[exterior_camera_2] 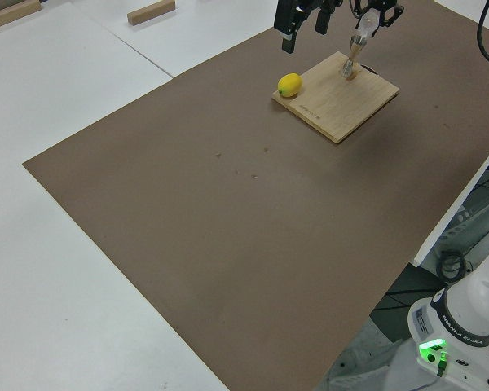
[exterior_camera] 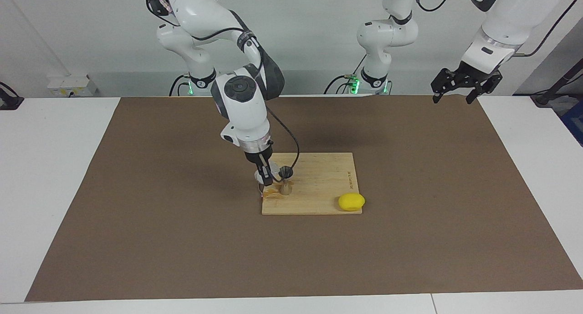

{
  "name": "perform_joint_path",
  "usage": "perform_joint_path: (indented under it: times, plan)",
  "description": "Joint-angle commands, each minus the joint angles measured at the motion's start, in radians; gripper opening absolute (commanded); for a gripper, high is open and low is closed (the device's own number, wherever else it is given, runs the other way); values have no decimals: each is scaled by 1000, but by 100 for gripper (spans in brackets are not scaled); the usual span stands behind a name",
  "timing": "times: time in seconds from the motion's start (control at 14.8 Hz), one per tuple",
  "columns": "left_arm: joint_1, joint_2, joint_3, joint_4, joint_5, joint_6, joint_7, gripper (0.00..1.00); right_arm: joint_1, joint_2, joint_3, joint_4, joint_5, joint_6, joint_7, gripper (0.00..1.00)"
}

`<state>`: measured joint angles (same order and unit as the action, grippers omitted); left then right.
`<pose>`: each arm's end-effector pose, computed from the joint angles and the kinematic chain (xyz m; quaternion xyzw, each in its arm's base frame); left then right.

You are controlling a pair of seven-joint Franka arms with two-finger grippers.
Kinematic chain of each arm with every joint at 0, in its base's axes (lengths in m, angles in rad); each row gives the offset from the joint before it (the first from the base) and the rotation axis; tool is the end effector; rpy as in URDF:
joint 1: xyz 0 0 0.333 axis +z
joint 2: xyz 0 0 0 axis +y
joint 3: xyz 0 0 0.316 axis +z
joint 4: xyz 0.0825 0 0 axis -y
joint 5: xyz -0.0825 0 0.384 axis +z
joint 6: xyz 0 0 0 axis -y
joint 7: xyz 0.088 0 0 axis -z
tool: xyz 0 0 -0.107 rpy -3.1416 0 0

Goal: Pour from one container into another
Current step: 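Tilt the glass cup over the metal cup with the right gripper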

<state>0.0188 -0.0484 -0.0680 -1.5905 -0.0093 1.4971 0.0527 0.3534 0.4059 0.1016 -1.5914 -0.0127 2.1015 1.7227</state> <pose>0.5310 -0.0282 0.6352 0.9984 -0.0511 -0.0225 0.0030 0.6174 0.2917 0.4109 -0.8032 0.5932 -0.0121 0.0536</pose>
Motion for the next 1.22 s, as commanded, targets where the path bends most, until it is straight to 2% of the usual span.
perform_joint_path:
  times: [0.0,0.34,0.95,1.15]
  plan:
    - [-5,-14,7,-6,-6,-12,9,100,26,30,1,39,-61,6,29,0]
    - [-5,-14,7,-6,-6,-14,9,100,27,30,3,41,-121,5,29,0]
    - [-5,-14,7,-6,-6,-12,9,100,47,31,1,70,-127,-17,29,0]
    - [-5,-14,7,-6,-6,-12,9,100,52,31,3,70,-173,-17,29,0]
